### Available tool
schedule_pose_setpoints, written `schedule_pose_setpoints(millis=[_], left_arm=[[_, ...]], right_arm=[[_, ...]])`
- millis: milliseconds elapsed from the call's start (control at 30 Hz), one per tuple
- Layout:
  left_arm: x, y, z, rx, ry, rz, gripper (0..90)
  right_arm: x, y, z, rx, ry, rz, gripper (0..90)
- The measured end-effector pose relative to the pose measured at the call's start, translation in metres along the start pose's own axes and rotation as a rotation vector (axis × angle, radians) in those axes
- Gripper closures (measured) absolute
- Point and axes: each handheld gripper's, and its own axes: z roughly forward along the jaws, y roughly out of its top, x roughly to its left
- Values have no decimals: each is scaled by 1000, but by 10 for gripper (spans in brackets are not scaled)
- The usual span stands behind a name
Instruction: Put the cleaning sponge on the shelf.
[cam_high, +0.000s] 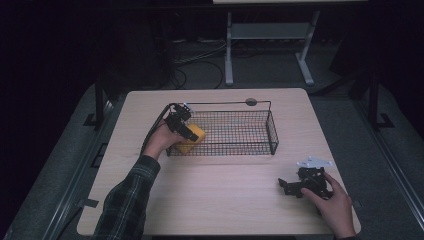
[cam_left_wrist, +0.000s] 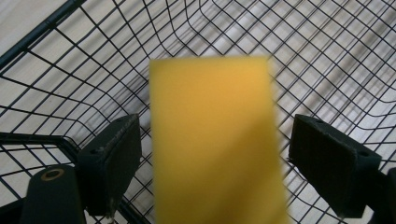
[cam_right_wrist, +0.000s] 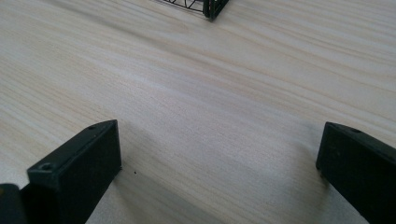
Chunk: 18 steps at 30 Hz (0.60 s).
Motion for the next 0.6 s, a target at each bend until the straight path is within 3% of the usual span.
schedule_pose_setpoints(millis=[600], left_arm=[[-4,0,-39,-63,-3,11,146]], right_arm=[[0,0,0,0,0,0,0]])
